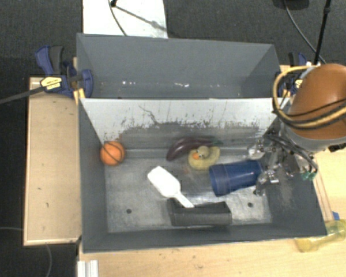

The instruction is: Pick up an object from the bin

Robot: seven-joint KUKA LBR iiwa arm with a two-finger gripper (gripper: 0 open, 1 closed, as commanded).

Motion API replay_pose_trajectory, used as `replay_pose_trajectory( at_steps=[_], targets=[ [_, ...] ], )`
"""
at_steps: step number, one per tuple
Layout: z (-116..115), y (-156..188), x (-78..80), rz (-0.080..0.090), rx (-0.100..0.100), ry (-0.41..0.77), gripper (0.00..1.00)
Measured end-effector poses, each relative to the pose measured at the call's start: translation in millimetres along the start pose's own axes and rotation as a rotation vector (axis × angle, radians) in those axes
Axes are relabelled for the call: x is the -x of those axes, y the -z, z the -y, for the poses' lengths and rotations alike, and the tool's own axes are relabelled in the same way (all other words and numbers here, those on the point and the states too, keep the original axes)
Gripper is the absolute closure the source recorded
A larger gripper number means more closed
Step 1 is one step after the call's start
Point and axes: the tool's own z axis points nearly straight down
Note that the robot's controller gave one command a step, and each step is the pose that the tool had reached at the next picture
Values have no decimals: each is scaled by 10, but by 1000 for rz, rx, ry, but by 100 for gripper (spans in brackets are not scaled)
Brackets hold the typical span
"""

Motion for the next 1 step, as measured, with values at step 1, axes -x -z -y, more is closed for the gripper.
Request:
replay_pose_trajectory(
  at_steps=[1],
  targets=[
    [1, 3, -1, 0, 0, 0, 100]
  ],
)
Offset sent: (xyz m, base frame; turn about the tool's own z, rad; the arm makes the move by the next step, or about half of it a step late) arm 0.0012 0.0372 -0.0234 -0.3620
